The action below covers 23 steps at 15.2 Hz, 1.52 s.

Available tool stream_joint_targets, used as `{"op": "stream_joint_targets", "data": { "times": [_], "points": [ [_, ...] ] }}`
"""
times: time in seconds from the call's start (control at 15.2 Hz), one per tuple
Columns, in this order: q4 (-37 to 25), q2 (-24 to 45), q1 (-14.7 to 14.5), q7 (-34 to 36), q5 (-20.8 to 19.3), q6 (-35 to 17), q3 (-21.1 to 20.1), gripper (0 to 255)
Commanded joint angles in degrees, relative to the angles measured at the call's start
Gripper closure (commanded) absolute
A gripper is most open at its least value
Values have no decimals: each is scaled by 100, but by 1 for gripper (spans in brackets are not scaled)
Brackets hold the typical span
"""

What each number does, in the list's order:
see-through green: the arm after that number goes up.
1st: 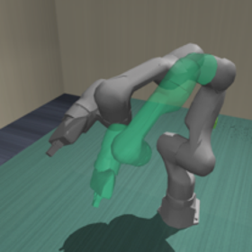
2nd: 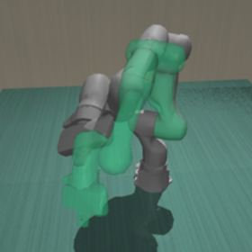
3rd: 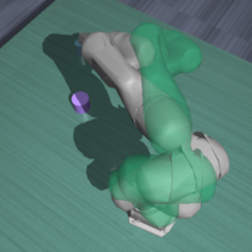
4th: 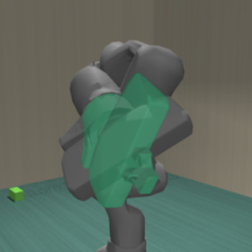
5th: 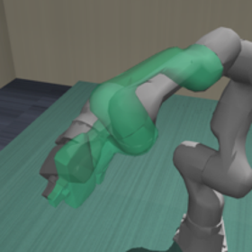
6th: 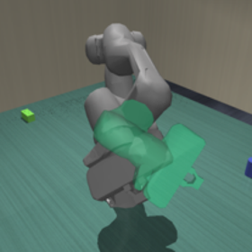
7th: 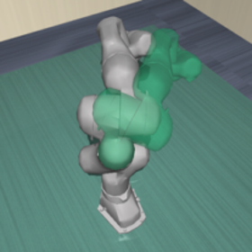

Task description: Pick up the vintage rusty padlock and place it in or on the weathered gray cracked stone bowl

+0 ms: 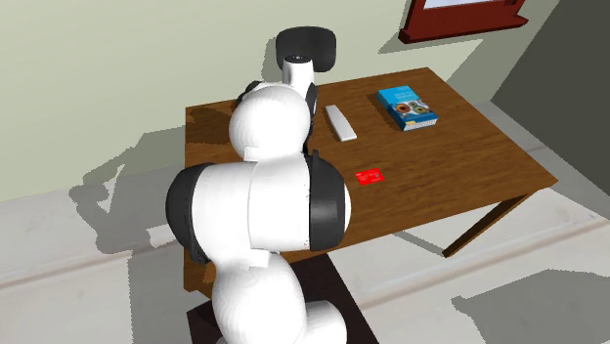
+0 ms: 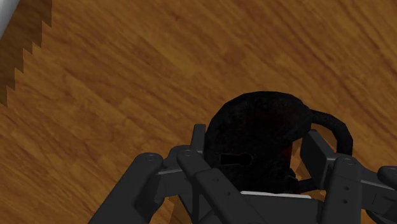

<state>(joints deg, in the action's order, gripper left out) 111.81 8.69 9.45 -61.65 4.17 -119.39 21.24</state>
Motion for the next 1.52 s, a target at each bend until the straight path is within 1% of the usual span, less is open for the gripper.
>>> {"op": "stream_joint_targets", "data": {
  "times": [0.0, 0.4, 1.45],
  "points": [
    [3, 6, -2, 1, 1, 9, -2, 255],
    [14, 4, -1, -2, 1, 0, -1, 255],
    [-833, -334, -24, 116, -160, 1159, 19, 255]
  ]
}}
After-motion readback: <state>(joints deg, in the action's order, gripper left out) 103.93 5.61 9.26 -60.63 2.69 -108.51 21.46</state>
